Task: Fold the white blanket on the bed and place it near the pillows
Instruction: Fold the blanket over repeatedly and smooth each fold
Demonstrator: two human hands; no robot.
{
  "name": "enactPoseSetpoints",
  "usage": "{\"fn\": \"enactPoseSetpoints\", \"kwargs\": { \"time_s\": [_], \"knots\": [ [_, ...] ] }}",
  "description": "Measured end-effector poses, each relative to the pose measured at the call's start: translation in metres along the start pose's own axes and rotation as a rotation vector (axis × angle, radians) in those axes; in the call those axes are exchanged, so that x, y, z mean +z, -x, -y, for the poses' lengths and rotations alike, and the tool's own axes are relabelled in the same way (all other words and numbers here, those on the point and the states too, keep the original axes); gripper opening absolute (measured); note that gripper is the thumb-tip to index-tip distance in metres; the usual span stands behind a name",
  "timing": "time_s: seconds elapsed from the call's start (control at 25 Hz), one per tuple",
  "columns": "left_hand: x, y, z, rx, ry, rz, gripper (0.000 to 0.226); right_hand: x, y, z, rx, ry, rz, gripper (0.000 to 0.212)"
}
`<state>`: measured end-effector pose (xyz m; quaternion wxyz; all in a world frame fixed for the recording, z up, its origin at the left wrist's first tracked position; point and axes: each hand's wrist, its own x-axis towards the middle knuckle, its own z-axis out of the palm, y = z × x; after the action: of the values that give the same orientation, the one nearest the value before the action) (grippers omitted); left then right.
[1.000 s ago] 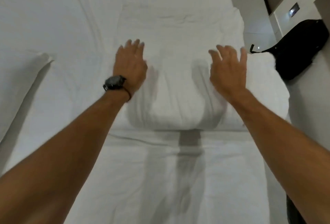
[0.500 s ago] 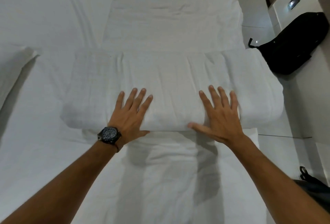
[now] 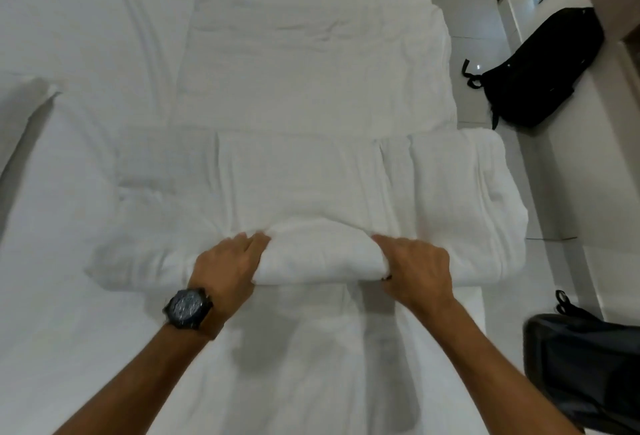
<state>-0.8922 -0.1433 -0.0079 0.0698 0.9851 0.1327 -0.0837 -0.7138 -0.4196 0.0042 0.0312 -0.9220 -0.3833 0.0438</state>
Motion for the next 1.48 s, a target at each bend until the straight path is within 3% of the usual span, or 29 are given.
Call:
{"fn": "enactPoseSetpoints", "kwargs": {
  "time_s": [0.2, 0.32, 0.4, 0.56, 0.72, 0.8, 0.92, 1.0, 1.08, 1.16, 1.28, 1.36, 1.4, 1.48],
  "knots": [
    [0.027, 0.102, -0.025, 0.025, 0.06, 0.043, 0.098, 0.011, 0.107, 0.018, 0.013, 0.009, 0.14, 0.084],
    [0.035, 0.118, -0.016, 0.09, 0.069, 0.183, 0.109, 0.018, 0.133, 0.01, -0.055, -0.062, 0.227, 0.083],
    [0.028, 0.111, -0.011, 0.155, 0.045, 0.194, 0.102, 0.016, 0.129, 0.008, -0.113, -0.091, 0.217, 0.086],
    [0.023, 0.053, 0.003, 0.133, -0.032, 0.15, 0.082, 0.023, 0.064, 0.004, -0.061, -0.003, 0.186, 0.089],
    [0.013, -0.04, 0.046, -0.077, -0.033, 0.143, 0.092, 0.032, -0.02, -0.006, -0.005, 0.085, 0.071, 0.076],
    [-0.005, -0.075, 0.075, -0.193, -0.072, 0.164, 0.104, 0.026, -0.055, -0.026, 0.038, 0.181, 0.052, 0.082],
    [-0.036, -0.108, 0.107, -0.315, -0.043, 0.358, 0.109, 0.005, -0.109, -0.055, 0.201, 0.24, 0.295, 0.106],
    [-0.053, -0.119, 0.109, -0.327, 0.058, 0.471, 0.103, -0.014, -0.135, -0.06, 0.233, 0.123, 0.422, 0.072],
    [-0.063, -0.122, 0.106, -0.263, 0.074, 0.415, 0.095, -0.034, -0.15, -0.063, 0.177, 0.054, 0.421, 0.051],
    [-0.087, -0.127, 0.104, -0.258, 0.056, 0.244, 0.088, -0.061, -0.16, -0.063, 0.185, 0.068, 0.3, 0.051],
    [-0.132, -0.169, 0.12, -0.266, -0.076, -0.046, 0.09, -0.095, -0.207, -0.07, 0.219, 0.091, -0.022, 0.046],
    [-0.14, -0.205, 0.131, -0.22, -0.157, -0.206, 0.072, -0.094, -0.237, -0.065, 0.202, 0.132, -0.082, 0.051],
    [-0.132, -0.219, 0.131, -0.197, -0.137, -0.207, 0.068, -0.082, -0.241, -0.059, 0.174, 0.148, -0.031, 0.061],
    [-0.092, -0.224, 0.115, -0.144, -0.045, -0.06, 0.078, -0.034, -0.226, -0.048, 0.126, 0.143, 0.093, 0.079]
  ]
}}
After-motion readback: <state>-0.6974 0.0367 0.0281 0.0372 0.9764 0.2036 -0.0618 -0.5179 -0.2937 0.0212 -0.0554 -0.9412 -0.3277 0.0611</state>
